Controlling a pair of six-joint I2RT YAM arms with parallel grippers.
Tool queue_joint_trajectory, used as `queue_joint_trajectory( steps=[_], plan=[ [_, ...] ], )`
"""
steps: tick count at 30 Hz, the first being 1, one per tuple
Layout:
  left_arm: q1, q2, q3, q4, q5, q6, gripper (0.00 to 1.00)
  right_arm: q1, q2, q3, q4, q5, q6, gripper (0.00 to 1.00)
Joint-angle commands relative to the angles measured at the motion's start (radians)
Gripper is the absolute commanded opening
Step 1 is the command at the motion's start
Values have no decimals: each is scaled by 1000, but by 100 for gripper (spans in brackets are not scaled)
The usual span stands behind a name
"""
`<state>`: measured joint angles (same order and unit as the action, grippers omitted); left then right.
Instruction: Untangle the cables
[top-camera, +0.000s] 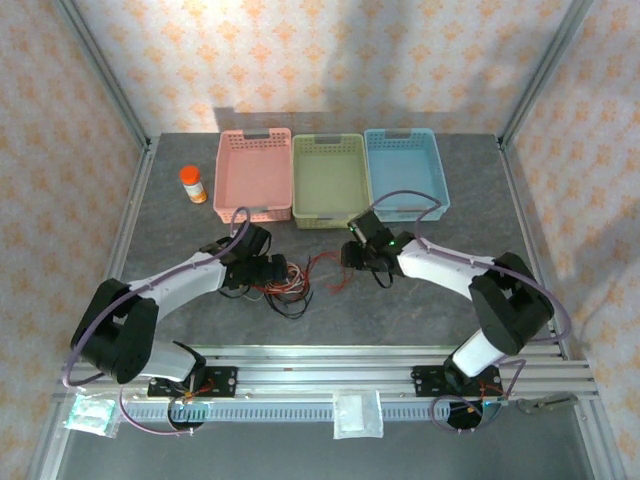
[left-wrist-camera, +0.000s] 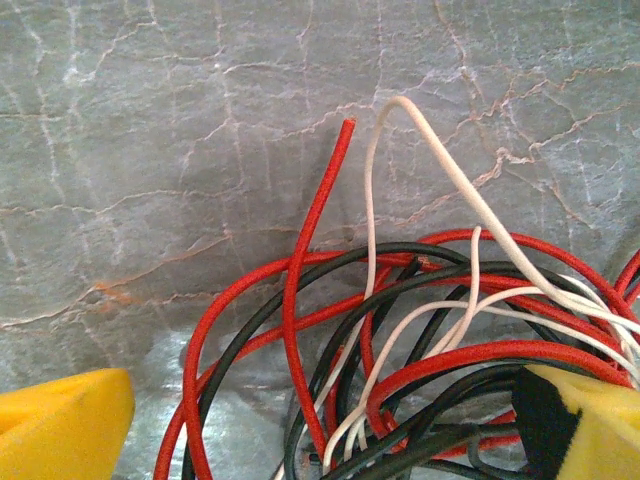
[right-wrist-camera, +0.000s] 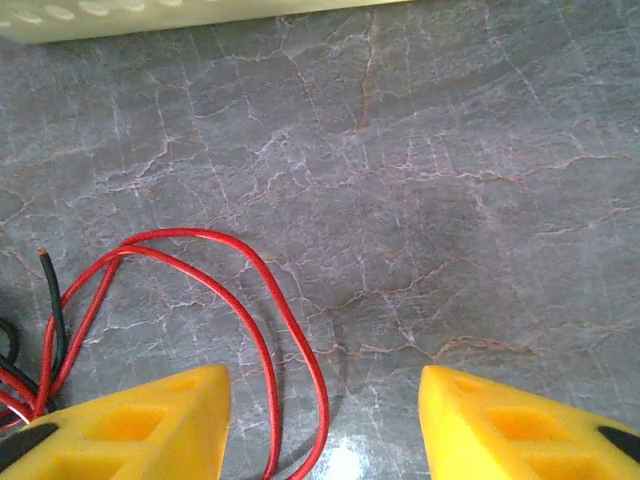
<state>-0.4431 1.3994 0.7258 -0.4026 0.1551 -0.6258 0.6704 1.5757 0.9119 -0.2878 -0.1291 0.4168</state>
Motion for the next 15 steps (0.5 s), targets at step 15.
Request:
queue_joint_trajectory(
  steps=[15],
  plan=[
    [3, 51, -3, 51, 1, 34, 96, 1, -36, -129, 207, 84, 111, 37]
  ],
)
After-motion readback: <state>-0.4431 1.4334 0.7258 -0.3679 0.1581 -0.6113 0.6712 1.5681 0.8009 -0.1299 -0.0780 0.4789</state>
